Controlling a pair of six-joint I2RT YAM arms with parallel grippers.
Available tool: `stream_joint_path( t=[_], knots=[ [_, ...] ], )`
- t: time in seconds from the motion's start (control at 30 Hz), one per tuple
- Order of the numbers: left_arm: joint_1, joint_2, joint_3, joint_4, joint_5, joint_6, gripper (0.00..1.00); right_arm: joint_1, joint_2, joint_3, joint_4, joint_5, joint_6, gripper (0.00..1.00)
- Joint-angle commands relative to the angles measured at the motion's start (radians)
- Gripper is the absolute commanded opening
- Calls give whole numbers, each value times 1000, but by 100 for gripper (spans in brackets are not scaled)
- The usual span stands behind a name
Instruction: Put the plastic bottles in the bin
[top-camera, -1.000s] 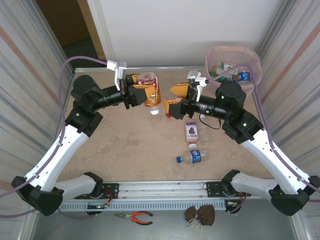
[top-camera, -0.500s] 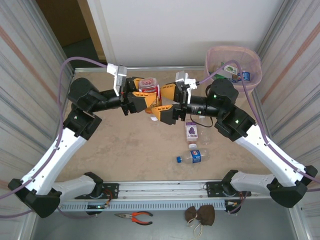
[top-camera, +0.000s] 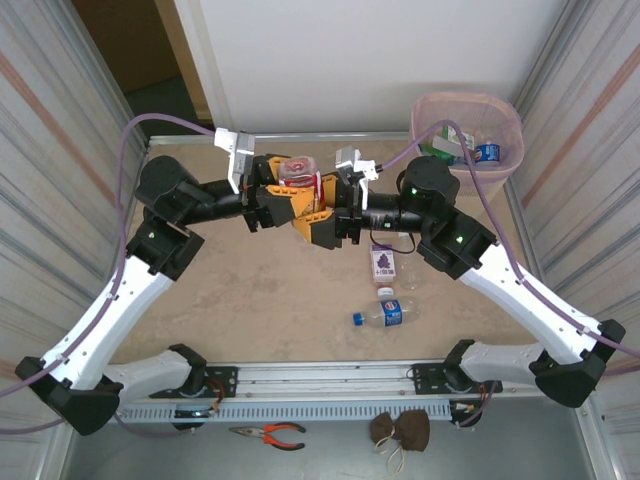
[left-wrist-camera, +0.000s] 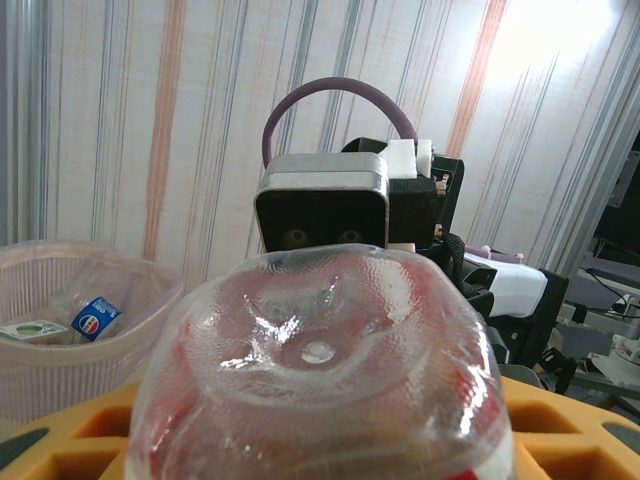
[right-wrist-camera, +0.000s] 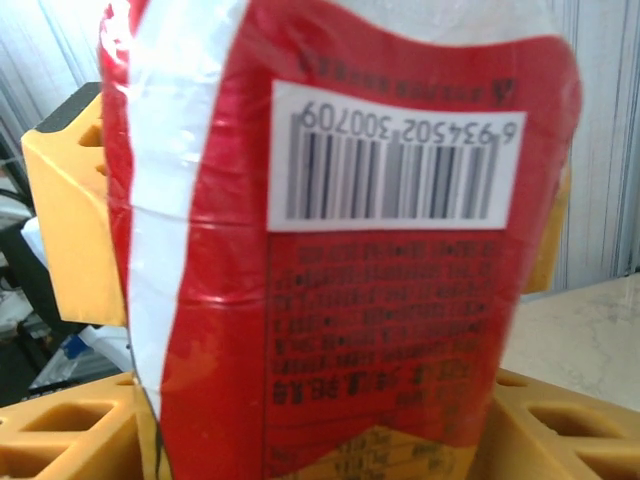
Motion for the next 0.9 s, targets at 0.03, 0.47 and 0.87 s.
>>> stream_joint_path(
  t=[0.03, 0.47, 0.87],
  knots=[
    [-5, -20, 35, 40, 10, 19, 53, 4, -11, 18, 23, 7, -11, 62],
    [-5, -101, -8, -27, -125, 84, 77, -28, -55, 31, -34, 84, -47, 55],
    [-5, -150, -47, -75, -200, 108, 80, -262, -97, 101, -209, 154, -44, 55]
  ],
)
